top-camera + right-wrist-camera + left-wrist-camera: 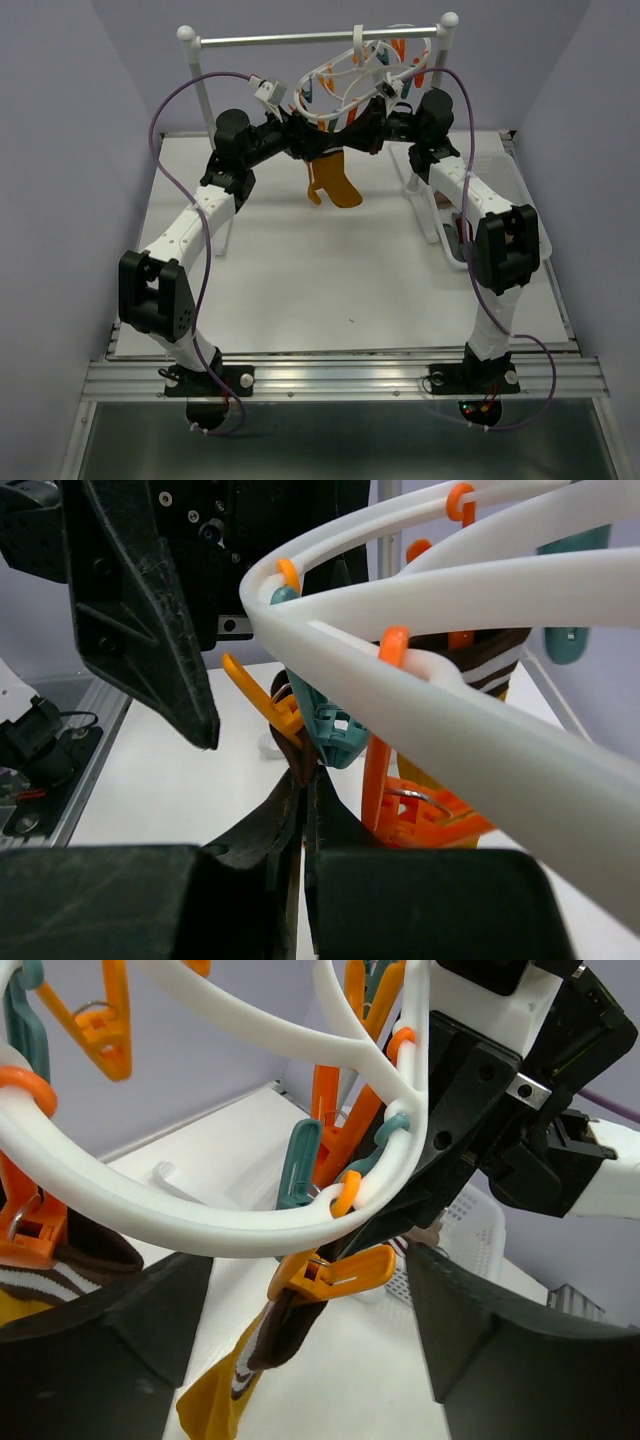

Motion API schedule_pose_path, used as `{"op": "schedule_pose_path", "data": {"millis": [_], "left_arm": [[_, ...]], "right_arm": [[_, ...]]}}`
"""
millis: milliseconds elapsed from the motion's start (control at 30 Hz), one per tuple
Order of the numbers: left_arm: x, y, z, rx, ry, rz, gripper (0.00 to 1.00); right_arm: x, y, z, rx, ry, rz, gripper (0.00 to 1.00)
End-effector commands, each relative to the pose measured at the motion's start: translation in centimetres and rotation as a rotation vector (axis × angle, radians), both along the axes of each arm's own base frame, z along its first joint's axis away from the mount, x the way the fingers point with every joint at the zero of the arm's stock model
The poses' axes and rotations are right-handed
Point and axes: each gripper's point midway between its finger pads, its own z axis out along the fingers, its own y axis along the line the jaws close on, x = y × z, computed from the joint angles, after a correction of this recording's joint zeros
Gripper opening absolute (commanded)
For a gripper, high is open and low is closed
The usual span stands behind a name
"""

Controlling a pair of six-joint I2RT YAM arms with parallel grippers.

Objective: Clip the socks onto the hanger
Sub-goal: Clamp the sock onto the hanger.

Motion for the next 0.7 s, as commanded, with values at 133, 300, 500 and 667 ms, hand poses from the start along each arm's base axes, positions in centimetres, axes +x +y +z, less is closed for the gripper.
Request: {"op": "schedule_pose_path", "data": {"millis": [133,300,500,667], "left_arm": [[-0.9,0.4,3.2,-0.023,-0.072,0.017,0.99],[-1.2,0.9,3.4,-0.024,-0.079,0.039,0.99],[-2.2,1.5,3.2,-0.008,-0.095,0.059,0.99],[-3.7,2.3,3.4,-0.013,-0.105,0.080,0.99]], "right_arm": [[-0.3,0.4,1.9,0.028,-0.063,-0.001,0.01],[-0.1,0.4,1.7,0.026,-0.047,-0.012,0.07],[-0.3,0.0,2.2,0.023,-0.039,-0.057,0.66],[-0.6,-1.1,1.0,-0.016,0.017,-0.172,1.00]]}}
